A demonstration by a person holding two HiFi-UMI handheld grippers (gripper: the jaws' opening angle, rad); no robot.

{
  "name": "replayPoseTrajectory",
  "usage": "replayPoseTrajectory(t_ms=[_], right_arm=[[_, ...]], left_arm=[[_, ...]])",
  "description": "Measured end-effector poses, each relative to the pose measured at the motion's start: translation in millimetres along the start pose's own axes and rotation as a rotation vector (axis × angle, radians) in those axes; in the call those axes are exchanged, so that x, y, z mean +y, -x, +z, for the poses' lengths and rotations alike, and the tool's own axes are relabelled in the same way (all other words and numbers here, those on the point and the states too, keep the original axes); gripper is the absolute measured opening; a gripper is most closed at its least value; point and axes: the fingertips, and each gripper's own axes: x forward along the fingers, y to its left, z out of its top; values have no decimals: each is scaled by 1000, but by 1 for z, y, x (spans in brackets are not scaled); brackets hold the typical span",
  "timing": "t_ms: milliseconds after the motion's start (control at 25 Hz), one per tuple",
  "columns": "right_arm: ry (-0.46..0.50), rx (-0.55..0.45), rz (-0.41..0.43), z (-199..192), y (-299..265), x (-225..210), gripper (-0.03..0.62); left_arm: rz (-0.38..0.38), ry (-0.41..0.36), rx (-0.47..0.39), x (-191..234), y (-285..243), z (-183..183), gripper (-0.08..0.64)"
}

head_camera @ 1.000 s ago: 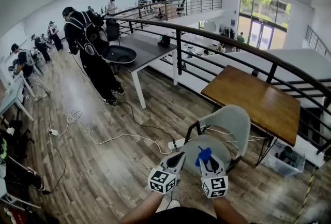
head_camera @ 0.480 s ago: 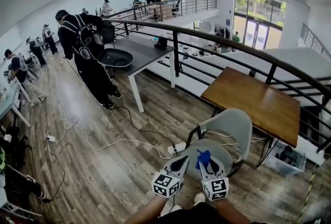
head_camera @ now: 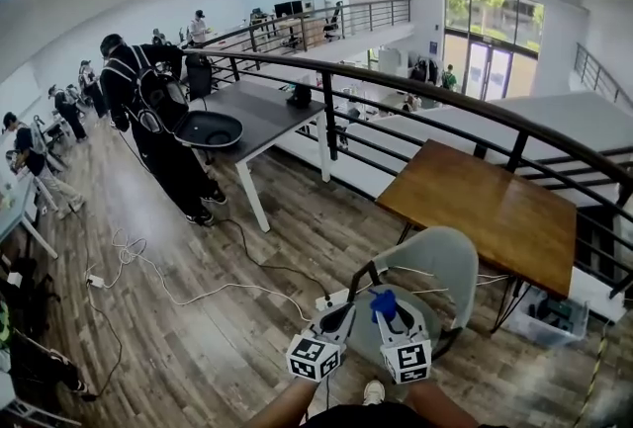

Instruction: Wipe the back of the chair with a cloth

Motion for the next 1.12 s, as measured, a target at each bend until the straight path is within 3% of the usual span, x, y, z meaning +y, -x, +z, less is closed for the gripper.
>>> replayPoseTrajectory(t_ms=[480, 800, 1120], right_arm=[[-32, -8, 61, -8, -43, -67, 117], [-54, -7, 78, -12, -53, -98, 117], [-50, -23, 83, -3, -88, -108, 117]], left_arm=[[22, 3, 3, 10, -84, 11, -2], [51, 8, 7, 9, -112, 15, -2], [77, 20, 19, 47, -131, 18, -2]])
